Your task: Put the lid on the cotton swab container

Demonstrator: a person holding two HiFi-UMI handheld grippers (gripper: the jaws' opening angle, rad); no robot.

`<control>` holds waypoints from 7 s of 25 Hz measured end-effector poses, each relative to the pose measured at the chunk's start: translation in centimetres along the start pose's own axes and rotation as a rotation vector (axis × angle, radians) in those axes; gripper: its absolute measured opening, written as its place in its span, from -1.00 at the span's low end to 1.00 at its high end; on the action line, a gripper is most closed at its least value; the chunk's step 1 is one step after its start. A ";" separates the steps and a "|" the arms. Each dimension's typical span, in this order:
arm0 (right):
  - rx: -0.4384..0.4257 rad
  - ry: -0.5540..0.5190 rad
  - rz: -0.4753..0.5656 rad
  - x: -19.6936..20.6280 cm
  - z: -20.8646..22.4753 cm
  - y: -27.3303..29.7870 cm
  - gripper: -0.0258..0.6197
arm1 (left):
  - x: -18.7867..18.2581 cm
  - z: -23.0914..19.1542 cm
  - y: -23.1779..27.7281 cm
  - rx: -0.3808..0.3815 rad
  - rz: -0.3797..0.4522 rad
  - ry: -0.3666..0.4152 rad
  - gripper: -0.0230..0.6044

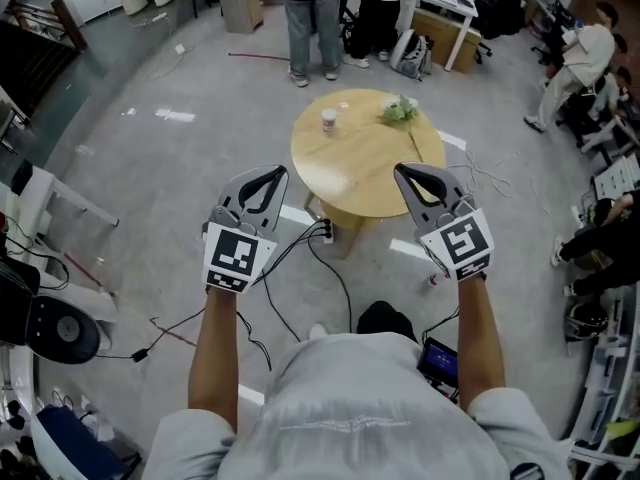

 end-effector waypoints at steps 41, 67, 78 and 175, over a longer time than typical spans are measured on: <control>-0.252 0.056 0.026 6.9 30.1 29.7 -0.85 | -1.6 -13.9 36.5 -0.078 -0.178 -0.114 -0.87; -0.345 0.387 -0.458 19.9 21.6 50.2 -0.32 | 16.5 -19.4 43.6 0.193 -0.317 -0.234 -0.87; -0.464 0.454 -0.575 25.3 19.5 54.0 -0.25 | 19.0 -18.8 43.6 0.185 -0.376 -0.287 -0.87; 0.193 0.055 0.044 -5.6 29.4 26.9 -0.84 | -5.2 -25.4 34.0 0.021 0.156 0.021 -0.87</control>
Point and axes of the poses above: the fingertips, and each gripper's own axes: y forward along the fingers, z to its right, x out of its underside, the point moved 8 cm from there along -y, backward along the fingers, and after that the axes turned 13 degrees about -z, right-handed, at the moved point
